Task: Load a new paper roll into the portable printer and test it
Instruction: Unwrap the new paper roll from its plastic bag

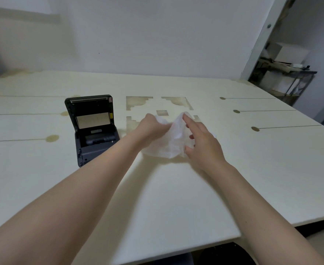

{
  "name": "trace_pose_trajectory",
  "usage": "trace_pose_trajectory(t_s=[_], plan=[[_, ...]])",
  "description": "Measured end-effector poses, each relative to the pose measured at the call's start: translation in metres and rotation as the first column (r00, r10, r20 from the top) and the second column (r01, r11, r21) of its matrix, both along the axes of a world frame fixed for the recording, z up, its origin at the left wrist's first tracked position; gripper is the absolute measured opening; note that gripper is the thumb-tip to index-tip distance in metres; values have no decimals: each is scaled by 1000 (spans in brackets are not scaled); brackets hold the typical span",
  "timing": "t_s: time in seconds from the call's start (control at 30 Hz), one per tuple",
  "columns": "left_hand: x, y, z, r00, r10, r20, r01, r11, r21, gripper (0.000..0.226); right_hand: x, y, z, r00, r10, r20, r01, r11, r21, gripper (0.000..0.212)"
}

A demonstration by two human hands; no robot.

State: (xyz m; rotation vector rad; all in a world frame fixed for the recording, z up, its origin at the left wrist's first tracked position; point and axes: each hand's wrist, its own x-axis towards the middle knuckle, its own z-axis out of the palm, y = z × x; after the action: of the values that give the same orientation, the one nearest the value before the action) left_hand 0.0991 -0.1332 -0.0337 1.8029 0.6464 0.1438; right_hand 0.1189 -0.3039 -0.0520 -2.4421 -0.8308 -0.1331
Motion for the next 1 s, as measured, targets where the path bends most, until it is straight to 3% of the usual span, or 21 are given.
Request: trace_pose_trajectory(t_s=[0.03, 0.1, 0.17, 0.27, 0.43, 0.5, 0.57, 0.63, 0.67, 0.7, 0.83, 0.93, 1.0], plan=[[-1, 1, -3, 998, -45, -47, 48, 996, 69, 21, 0, -1, 0, 1000, 8, -8, -8, 1000, -8, 84], [-2, 6, -9, 993, -68, -94, 96, 937, 335, 24, -1, -2, 1, 1000, 13, -22, -14, 1000, -2, 81], [0, 9, -12, 998, -7, -68, 40, 865, 500, 14, -2, -2, 2, 1000, 11, -30, -10, 1000, 20, 76], [4, 5, -19, 999, 48, -8, -40, 905, 423, 5, -3, 3, 1, 1000, 8, -27, -8, 1000, 10, 63], [5, 0, -21, 953, 250, 173, -266, 961, 74, 5, -8, 12, 0, 992, 27, -124, -32, 998, -45, 46], [5, -2, -20, 946, 268, 183, -249, 961, -118, 9, -8, 16, -2, 987, -12, -162, 2, 998, -67, 41], [1, -5, -16, 970, 186, 158, -137, 950, -282, 32, -7, 19, -2, 982, -71, -174, 55, 994, -97, 37], [0, -3, -21, 985, 43, 169, -17, 989, -150, 78, -5, 21, -2, 979, -113, -171, 97, 990, -98, 32], [2, -2, -25, 983, 6, 182, 7, 998, -70, 90, -4, 23, -2, 974, -139, -177, 122, 987, -107, 26], [4, 0, -28, 977, 11, 212, -10, 1000, -8, 92, -5, 24, 0, 972, -157, -175, 139, 984, -112, 22], [11, 3, -26, 917, 241, 319, -273, 960, 61, 66, -6, 20, 7, 956, -228, -186, 239, 970, 38, 54], [16, -1, -19, 892, 317, 321, -355, 932, 66, 58, -7, 14, 10, 965, -230, -125, 245, 961, 129, 37], [17, -4, -17, 926, 269, 263, -311, 941, 133, 64, -6, 13, 6, 975, -181, -129, 197, 973, 123, 27]])
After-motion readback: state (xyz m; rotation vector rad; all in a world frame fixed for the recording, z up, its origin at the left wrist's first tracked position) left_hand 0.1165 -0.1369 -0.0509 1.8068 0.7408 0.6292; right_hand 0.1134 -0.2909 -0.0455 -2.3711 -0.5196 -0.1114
